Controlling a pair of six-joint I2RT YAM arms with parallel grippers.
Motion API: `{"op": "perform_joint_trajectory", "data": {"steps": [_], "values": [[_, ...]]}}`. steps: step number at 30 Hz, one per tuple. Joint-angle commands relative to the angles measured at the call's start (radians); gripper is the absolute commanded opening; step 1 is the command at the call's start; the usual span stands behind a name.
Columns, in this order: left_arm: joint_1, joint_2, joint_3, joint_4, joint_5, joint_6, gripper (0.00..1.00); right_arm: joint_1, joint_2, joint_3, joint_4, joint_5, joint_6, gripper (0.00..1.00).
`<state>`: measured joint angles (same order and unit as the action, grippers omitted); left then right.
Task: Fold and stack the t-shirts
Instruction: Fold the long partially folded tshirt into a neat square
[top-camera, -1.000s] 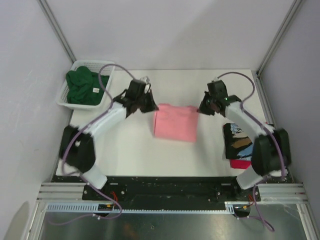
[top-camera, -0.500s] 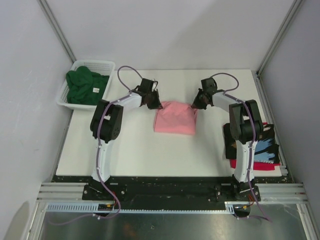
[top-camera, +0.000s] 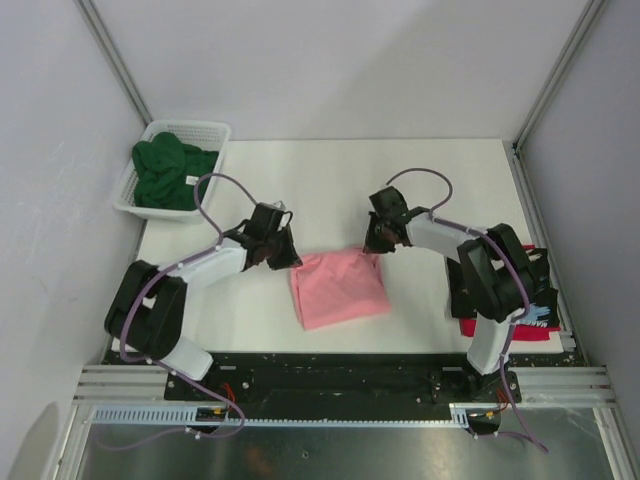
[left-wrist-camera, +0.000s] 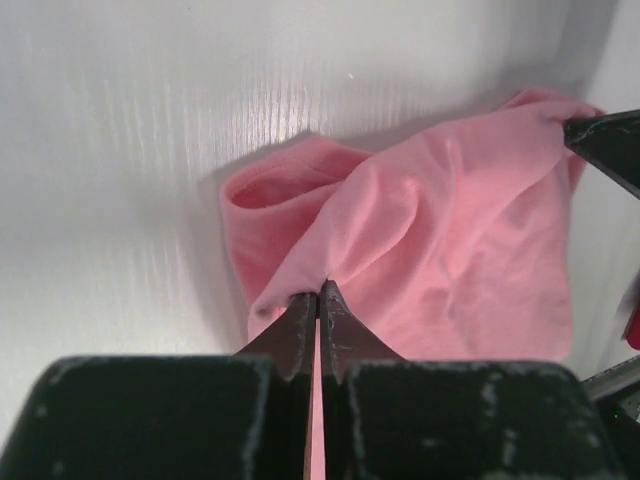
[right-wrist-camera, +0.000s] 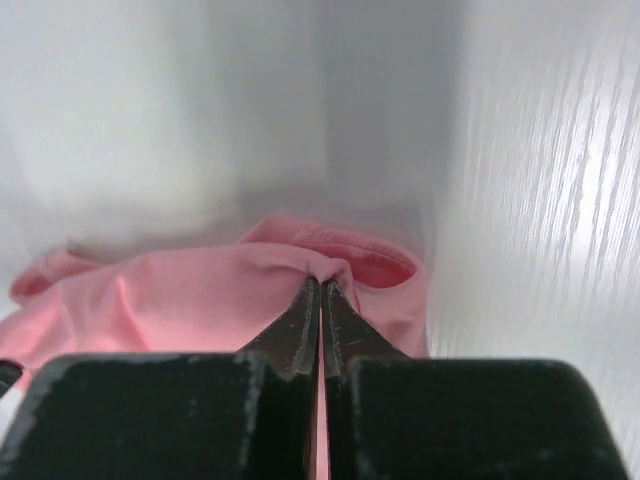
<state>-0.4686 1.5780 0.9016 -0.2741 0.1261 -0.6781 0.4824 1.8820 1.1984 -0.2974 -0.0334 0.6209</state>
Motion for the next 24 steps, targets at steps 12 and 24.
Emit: {"op": "perform_joint_trajectory", "data": {"steps": [12, 24], "values": [[-0.02, -0.159, -0.03, 0.04, 0.023, 0.042, 0.0, 0.011, -0.256, 0.009, -0.127, 0.166, 0.004, 0.0], [0.047, 0.273, 0.247, 0.129, 0.06, 0.087, 0.0, -0.138, -0.024, 0.103, -0.035, 0.082, -0.084, 0.0]]}}
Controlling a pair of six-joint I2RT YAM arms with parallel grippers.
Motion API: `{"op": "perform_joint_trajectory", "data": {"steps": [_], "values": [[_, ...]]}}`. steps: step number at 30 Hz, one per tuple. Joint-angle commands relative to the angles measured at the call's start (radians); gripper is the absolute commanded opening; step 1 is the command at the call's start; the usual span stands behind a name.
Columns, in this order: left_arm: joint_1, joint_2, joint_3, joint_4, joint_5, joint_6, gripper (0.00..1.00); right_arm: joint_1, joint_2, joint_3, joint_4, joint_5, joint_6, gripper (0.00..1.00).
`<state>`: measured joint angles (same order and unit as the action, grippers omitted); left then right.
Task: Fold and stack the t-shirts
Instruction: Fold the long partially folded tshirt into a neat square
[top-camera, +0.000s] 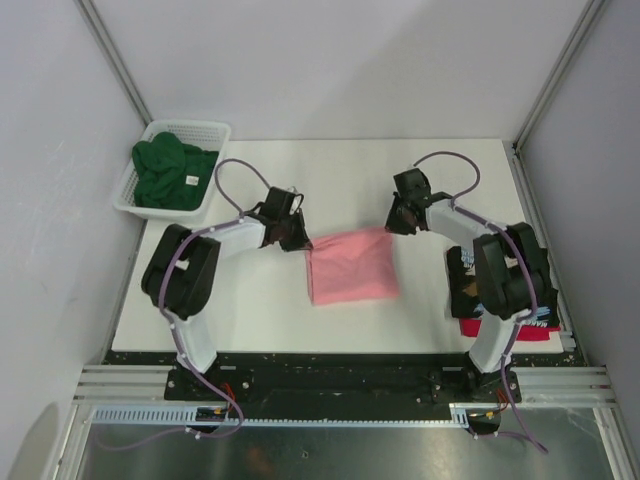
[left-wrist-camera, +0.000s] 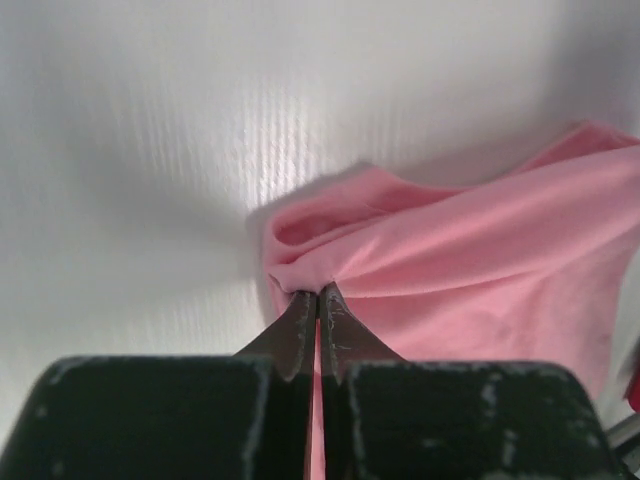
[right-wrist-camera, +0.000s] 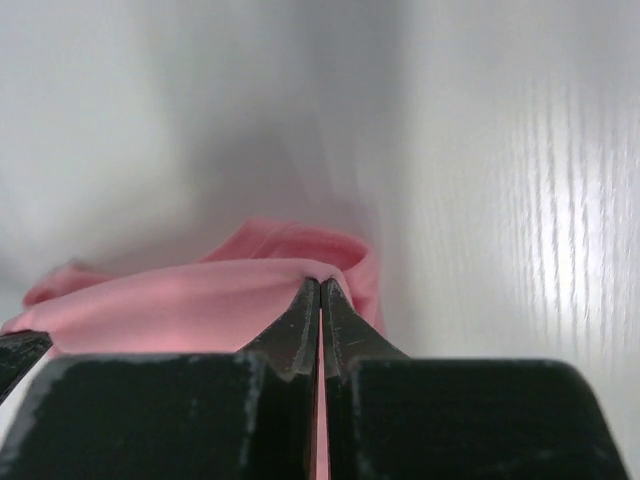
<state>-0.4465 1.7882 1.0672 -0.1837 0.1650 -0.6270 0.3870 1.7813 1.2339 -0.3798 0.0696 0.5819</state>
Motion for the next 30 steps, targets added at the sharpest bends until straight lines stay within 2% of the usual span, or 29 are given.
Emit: {"op": "perform_joint_trajectory", "data": {"steps": [1, 2, 4, 5, 8, 10, 12, 14, 18, 20, 25, 30], "values": [[0.027, 0.071, 0.095, 0.038, 0.025, 0.041, 0.01, -0.049, 0.092, 0.085, 0.045, -0.025, -0.049, 0.0], [0.029, 0.075, 0.106, 0.038, 0.03, 0.045, 0.05, -0.052, 0.105, 0.1, 0.04, -0.026, -0.052, 0.0], [0.033, 0.064, 0.122, 0.038, 0.036, 0.053, 0.21, -0.055, 0.12, 0.131, 0.018, -0.019, -0.058, 0.06], [0.037, 0.051, 0.127, 0.037, 0.035, 0.059, 0.3, -0.055, 0.122, 0.146, 0.004, -0.011, -0.058, 0.11], [0.048, -0.014, 0.125, 0.032, 0.031, 0.067, 0.56, -0.056, 0.107, 0.185, -0.049, 0.026, -0.065, 0.36], [0.049, -0.065, 0.108, 0.024, 0.028, 0.064, 0.65, -0.053, 0.088, 0.212, -0.092, 0.055, -0.072, 0.49], [0.042, -0.115, 0.071, 0.019, 0.047, 0.05, 0.61, -0.039, 0.066, 0.241, -0.148, 0.086, -0.078, 0.53], [0.021, -0.147, 0.029, 0.017, 0.058, 0.039, 0.49, -0.019, 0.035, 0.249, -0.181, 0.097, -0.076, 0.54], [-0.03, -0.127, -0.003, 0.018, 0.078, 0.009, 0.15, 0.025, -0.01, 0.217, -0.209, 0.066, -0.037, 0.41], [-0.048, -0.092, 0.009, 0.018, 0.085, -0.004, 0.04, 0.047, -0.02, 0.188, -0.212, 0.051, -0.016, 0.33], [-0.057, 0.01, 0.078, 0.018, 0.072, -0.01, 0.0, 0.081, -0.027, 0.104, -0.18, 0.009, 0.015, 0.28], [0.0, 0.126, 0.171, 0.016, 0.035, 0.011, 0.0, 0.092, -0.038, -0.007, -0.116, -0.048, 0.034, 0.28]]}}
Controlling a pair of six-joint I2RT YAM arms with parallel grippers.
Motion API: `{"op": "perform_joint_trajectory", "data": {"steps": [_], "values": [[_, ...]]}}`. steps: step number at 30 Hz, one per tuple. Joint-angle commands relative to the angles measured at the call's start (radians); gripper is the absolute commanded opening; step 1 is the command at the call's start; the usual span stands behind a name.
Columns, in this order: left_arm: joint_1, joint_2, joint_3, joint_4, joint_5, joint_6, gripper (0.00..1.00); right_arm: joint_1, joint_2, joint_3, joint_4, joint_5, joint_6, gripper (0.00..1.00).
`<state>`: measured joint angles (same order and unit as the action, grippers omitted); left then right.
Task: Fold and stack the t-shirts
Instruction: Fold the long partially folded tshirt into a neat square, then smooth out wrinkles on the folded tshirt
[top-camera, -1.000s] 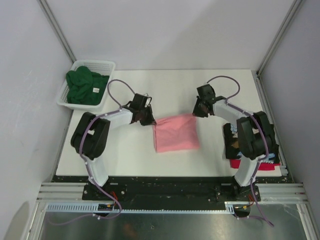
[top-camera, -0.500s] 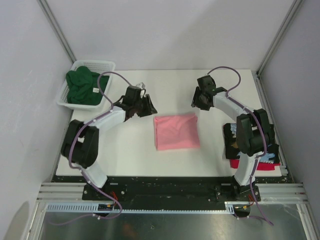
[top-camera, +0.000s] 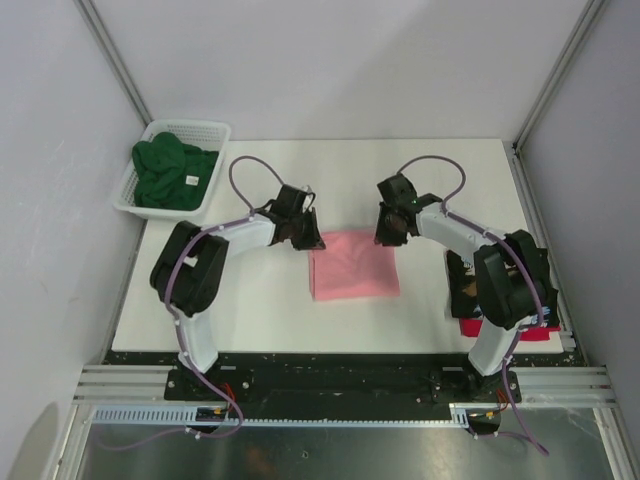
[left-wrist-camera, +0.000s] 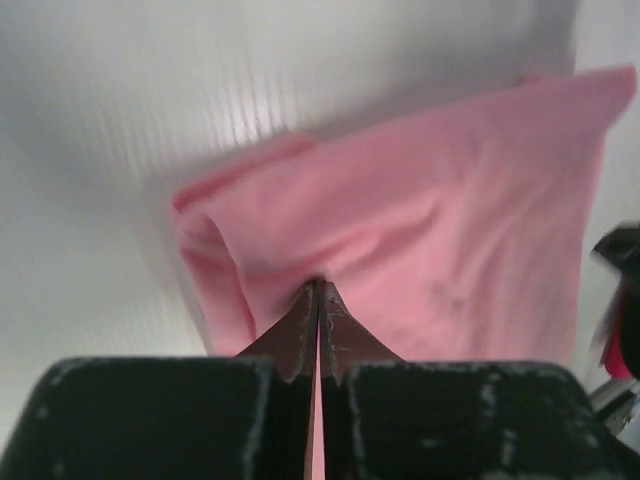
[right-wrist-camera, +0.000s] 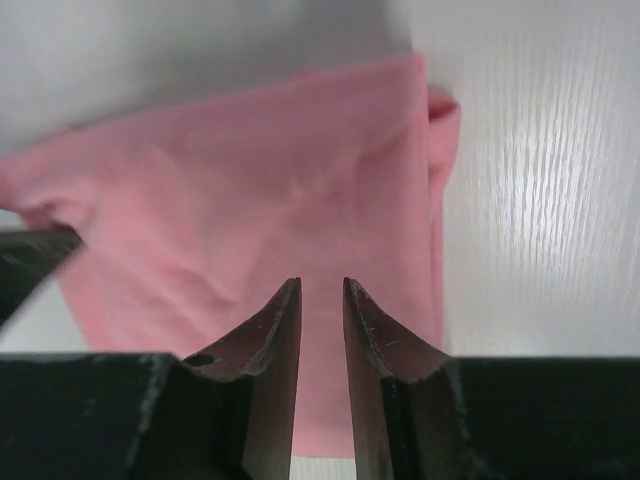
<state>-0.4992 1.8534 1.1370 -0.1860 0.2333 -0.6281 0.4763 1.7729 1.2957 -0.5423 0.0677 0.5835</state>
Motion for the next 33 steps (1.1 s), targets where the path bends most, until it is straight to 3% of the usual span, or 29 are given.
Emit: {"op": "perform_joint_trajectory", "data": {"steps": [1, 8, 13, 17, 20, 23, 27, 33], "values": [[0.067, 0.085, 0.12, 0.015, -0.036, 0.013, 0.0, 0.006, -0.034, -0.103, 0.063, -0.072, 0.037, 0.27], [0.103, 0.148, 0.168, 0.004, -0.048, 0.012, 0.0, 0.032, -0.077, -0.314, 0.15, -0.11, 0.059, 0.28], [0.118, 0.142, 0.171, -0.005, -0.041, 0.018, 0.01, 0.025, -0.121, -0.341, 0.165, -0.123, 0.055, 0.29], [0.118, 0.063, 0.147, -0.016, -0.016, 0.039, 0.12, -0.004, -0.169, -0.288, 0.161, -0.119, 0.034, 0.34], [0.104, -0.041, 0.096, -0.033, -0.018, 0.054, 0.27, -0.038, -0.166, -0.226, 0.163, -0.107, 0.01, 0.36], [0.069, -0.139, 0.021, -0.043, -0.027, 0.057, 0.32, -0.071, -0.122, -0.174, 0.197, -0.117, -0.002, 0.32], [-0.012, -0.219, -0.077, -0.048, -0.028, 0.041, 0.28, -0.087, -0.027, -0.094, 0.209, -0.122, -0.008, 0.25], [-0.116, -0.251, -0.216, -0.048, -0.055, -0.019, 0.11, -0.11, 0.093, -0.027, 0.186, -0.096, -0.012, 0.23]]}}
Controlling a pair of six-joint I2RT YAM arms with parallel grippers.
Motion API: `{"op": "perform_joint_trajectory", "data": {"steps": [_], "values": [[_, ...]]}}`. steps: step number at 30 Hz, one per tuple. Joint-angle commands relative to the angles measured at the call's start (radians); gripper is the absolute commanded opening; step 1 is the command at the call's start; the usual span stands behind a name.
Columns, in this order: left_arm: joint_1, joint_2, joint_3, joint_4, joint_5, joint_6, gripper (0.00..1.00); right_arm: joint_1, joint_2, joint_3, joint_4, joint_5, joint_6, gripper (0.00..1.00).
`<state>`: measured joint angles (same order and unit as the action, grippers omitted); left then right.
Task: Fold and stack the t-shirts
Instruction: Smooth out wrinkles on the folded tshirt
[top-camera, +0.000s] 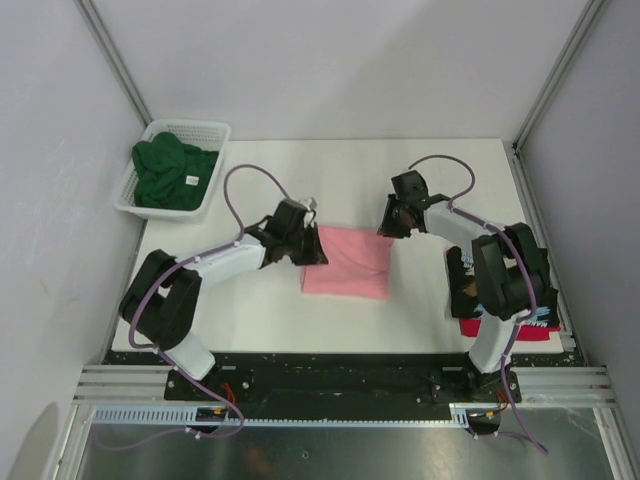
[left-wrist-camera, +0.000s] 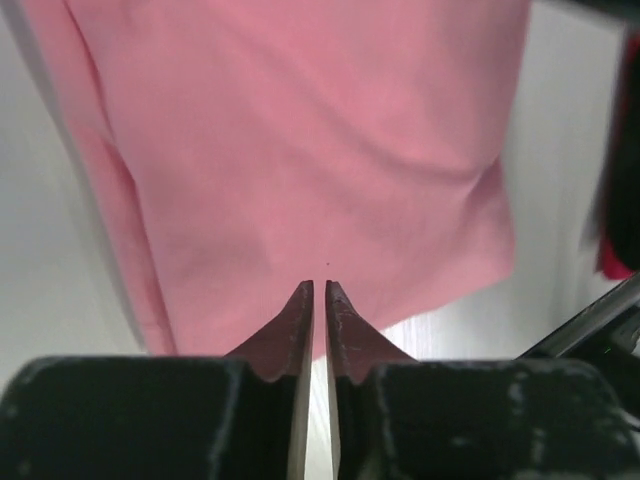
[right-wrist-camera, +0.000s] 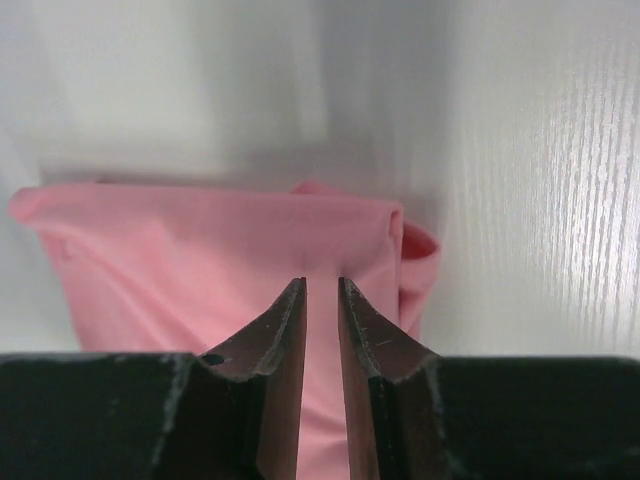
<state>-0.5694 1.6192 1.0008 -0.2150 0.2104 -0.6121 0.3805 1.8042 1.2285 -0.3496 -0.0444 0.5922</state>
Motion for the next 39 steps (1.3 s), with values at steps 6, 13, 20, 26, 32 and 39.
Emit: {"op": "perform_joint_trajectory", "data": {"steps": [6, 13, 20, 26, 32, 39], "values": [[-0.07, -0.011, -0.191, -0.016, -0.091, -0.087, 0.0, -0.033, 0.156, 0.066, -0.006, 0.016, -0.041, 0.23], [-0.07, -0.136, -0.244, -0.02, -0.085, -0.078, 0.05, -0.036, 0.172, 0.134, -0.05, 0.032, -0.067, 0.25], [-0.04, -0.284, -0.275, -0.113, -0.182, -0.079, 0.36, -0.029, 0.075, 0.181, -0.125, 0.044, -0.087, 0.3], [-0.051, -0.125, -0.22, -0.084, -0.124, -0.028, 0.44, -0.031, -0.024, 0.2, -0.197, 0.09, -0.084, 0.31], [-0.052, -0.026, -0.161, -0.063, -0.136, -0.02, 0.43, -0.028, -0.122, 0.192, -0.276, 0.119, -0.075, 0.32], [-0.039, -0.029, -0.167, -0.071, -0.199, -0.064, 0.04, -0.043, -0.271, 0.093, -0.364, 0.241, -0.058, 0.37]]}}
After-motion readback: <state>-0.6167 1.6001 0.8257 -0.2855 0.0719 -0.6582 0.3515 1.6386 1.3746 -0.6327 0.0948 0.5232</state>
